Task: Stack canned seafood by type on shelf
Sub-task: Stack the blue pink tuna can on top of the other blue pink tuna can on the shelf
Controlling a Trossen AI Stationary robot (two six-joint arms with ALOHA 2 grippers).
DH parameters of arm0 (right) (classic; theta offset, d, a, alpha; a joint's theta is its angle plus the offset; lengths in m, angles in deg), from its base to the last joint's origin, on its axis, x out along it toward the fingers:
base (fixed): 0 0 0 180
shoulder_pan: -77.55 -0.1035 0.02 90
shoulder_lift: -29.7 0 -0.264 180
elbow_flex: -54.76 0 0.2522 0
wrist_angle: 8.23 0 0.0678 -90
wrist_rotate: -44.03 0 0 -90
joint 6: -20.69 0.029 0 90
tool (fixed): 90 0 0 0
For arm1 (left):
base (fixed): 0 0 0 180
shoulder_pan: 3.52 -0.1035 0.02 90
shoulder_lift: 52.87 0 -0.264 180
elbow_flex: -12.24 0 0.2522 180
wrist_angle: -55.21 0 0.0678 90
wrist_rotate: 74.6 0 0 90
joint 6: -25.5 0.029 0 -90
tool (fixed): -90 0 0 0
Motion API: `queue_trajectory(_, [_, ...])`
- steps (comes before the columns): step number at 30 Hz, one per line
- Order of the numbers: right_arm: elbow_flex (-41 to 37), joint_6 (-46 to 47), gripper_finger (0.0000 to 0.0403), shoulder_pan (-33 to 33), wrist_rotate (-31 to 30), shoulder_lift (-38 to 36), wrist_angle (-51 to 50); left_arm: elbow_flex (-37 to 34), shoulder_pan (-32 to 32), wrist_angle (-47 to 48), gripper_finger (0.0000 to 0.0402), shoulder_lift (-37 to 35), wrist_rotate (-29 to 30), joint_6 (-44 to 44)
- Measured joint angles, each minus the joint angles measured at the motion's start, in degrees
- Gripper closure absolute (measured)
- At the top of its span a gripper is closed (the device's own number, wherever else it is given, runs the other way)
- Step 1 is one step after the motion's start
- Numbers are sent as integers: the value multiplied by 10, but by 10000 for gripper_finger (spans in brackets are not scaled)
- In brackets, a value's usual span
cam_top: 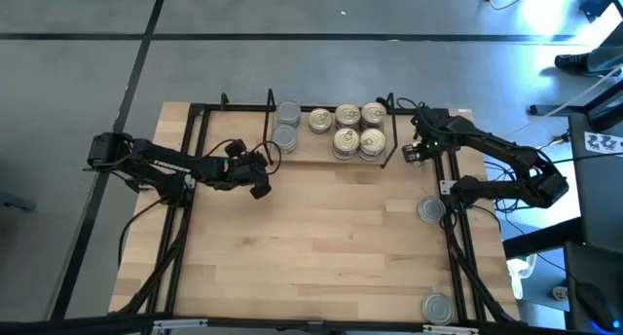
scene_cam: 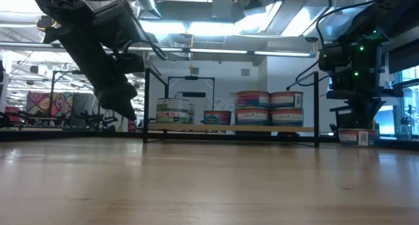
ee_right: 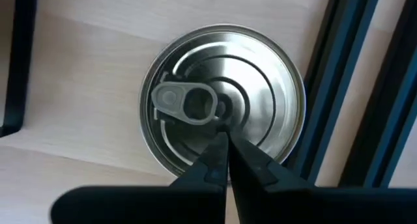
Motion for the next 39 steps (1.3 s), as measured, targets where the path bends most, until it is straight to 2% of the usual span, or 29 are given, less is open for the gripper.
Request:
queue_trajectory(9, [-9, 16, 388, 0, 28, 20, -8, 0, 0, 0, 266, 0, 0, 0])
queue_trajectory(18, [-12, 16, 388, -11, 80, -7, -89, 0, 0, 0, 266, 0, 0, -1])
queue_trajectory(26, [-14, 60, 388, -119, 91, -15, -94, 0, 0, 0, 266, 0, 0, -1])
queue_trajectory(32, [-14, 121, 388, -219, 62, -15, -92, 0, 0, 0, 266, 0, 0, -1])
queue_trajectory(39, [-13, 191, 388, -299, 61, -15, -92, 0, 0, 0, 266, 0, 0, 0])
